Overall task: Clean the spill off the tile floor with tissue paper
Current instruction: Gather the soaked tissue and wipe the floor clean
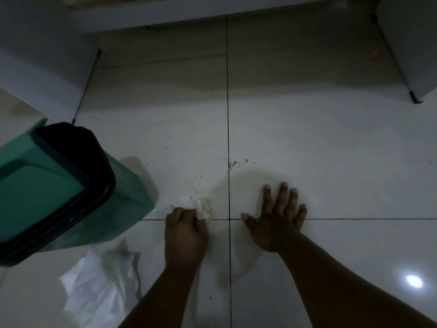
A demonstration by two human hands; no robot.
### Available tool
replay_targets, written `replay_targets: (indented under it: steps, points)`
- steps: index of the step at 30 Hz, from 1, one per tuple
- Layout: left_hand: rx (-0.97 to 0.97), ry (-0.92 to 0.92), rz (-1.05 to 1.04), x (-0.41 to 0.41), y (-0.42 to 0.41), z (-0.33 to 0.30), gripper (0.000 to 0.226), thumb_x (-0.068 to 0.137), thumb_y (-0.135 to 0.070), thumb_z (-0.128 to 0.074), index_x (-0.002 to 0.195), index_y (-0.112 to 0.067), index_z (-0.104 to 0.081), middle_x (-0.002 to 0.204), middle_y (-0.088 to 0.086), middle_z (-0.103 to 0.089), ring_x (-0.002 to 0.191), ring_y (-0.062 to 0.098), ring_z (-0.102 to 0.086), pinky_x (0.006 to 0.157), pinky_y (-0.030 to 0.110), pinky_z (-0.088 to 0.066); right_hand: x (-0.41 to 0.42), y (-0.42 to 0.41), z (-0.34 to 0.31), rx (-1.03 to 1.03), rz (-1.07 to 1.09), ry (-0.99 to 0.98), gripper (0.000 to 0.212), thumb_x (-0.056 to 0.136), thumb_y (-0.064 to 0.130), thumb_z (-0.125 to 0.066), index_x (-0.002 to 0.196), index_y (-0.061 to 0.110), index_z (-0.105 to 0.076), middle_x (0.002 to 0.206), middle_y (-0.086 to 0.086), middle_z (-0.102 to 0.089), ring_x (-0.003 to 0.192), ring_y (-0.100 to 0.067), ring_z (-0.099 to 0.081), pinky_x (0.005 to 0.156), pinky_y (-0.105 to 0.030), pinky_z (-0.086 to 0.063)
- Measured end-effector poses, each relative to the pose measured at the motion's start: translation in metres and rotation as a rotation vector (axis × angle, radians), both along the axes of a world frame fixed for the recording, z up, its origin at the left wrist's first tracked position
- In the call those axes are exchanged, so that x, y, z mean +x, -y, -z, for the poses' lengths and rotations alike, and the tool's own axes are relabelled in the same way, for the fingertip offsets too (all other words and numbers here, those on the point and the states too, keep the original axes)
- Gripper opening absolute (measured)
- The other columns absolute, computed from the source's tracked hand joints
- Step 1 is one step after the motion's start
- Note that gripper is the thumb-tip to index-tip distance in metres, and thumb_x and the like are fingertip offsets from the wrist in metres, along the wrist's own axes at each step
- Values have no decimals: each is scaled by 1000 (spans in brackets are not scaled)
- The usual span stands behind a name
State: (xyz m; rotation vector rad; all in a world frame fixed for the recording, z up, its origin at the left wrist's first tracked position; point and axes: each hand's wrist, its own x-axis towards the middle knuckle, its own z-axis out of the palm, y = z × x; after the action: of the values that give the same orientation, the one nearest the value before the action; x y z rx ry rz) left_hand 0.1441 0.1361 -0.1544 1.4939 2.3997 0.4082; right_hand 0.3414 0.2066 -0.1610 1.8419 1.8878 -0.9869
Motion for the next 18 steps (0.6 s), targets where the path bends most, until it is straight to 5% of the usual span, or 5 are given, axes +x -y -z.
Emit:
replay_targets:
  steps: [5,11,13,18]
  points:
    - [33,-120,1,20,-3,1,43,85,-62,-61,81,-21,-73,81,0,-65,81,22,-58,79,34,-49,-1,-1,4,17,10,22,104,75,90,-18,129,34,53,131,-7,66,125,-33,56,106,-58,29]
    - [-15,-68,-134,-17,-27,2,21,93,-18,-59,107,-11,-72,96,15,-65,91,32,-59,80,41,-53,1,-1,5,24,2,-3,104,75,90,-18,128,35,53,132,-6,66,127,-33,55,105,-58,30]
    - [33,2,-186,-24,-33,-2,32,89,-4,-61,118,-12,-69,101,19,-65,94,37,-60,81,44,-54,0,0,4,19,2,2,104,76,89,-19,130,34,52,132,-7,65,130,-35,52,107,-59,28]
    - [81,52,103,-7,-9,-2,33,88,-9,-65,121,-9,-69,115,8,-64,106,25,-56,92,38,-52,0,0,1,6,5,-7,105,78,88,-20,134,32,48,133,-9,64,129,-36,52,111,-61,23]
